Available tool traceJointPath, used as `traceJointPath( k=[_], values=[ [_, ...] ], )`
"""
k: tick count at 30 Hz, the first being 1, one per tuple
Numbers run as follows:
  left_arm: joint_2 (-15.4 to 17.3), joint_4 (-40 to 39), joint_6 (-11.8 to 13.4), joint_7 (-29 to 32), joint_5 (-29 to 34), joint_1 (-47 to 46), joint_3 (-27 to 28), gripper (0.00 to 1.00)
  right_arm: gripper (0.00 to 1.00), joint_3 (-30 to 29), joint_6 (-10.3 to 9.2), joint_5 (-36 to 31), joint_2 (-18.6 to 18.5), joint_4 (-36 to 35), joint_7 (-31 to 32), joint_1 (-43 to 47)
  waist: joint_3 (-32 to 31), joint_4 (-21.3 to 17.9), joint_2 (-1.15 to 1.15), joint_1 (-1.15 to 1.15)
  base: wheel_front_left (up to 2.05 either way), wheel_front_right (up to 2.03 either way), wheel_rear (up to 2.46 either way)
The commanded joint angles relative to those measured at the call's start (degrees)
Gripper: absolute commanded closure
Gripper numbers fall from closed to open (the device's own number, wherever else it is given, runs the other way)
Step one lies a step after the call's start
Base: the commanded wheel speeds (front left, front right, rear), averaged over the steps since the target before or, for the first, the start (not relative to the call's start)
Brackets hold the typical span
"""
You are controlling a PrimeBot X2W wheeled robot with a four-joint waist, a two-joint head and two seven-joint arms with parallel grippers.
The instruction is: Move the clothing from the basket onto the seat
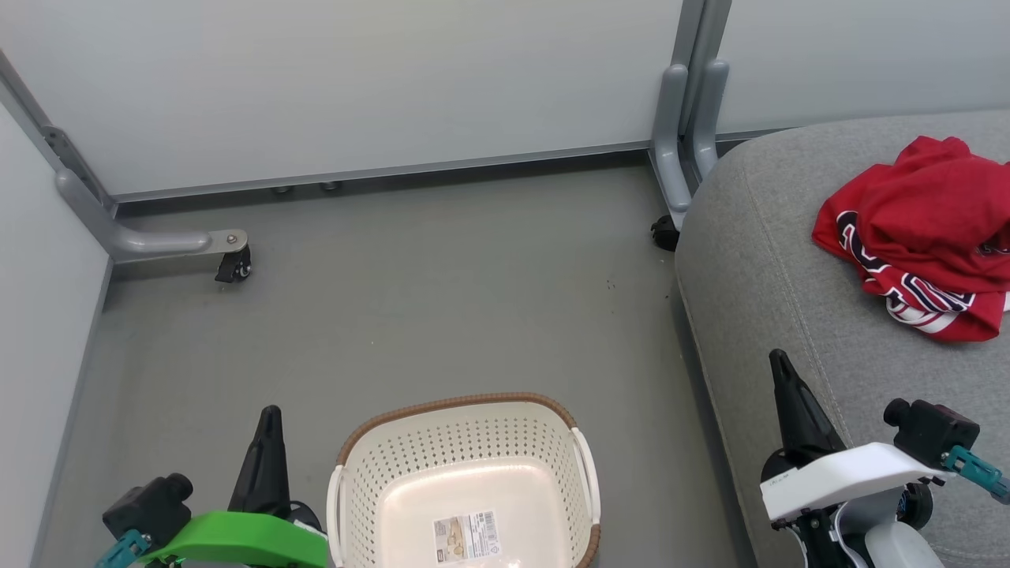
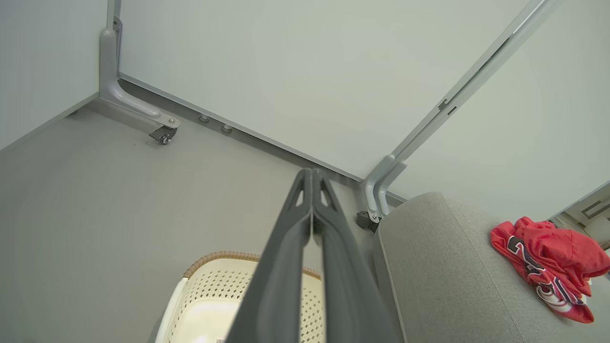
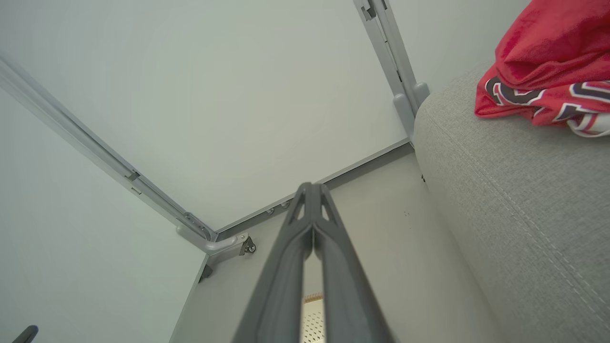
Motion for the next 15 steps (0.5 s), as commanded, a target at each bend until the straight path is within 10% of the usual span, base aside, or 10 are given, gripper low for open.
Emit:
traceJointPath(
  k=[1, 15],
  values=[
    [0.6, -0.63, -0.24, 0.43, -2.43, -1.93, 0.5, 1.0, 1.0, -0.57, 0.01, 2.29, -0.11, -0.51, 0.46, -1.45, -0.01, 0.01, 0.0, 0.0, 0.0, 0.0, 0.0],
    [0.85, -0.5, -0.42, 3.29, -13.35, -2.96, 2.0, 1.0, 1.0, -2.4, 0.01, 13.19, 0.13, 0.37, 3.22, -2.22, -0.1, 0.1, 0.0, 0.0, 0.0, 0.0, 0.0]
  ],
)
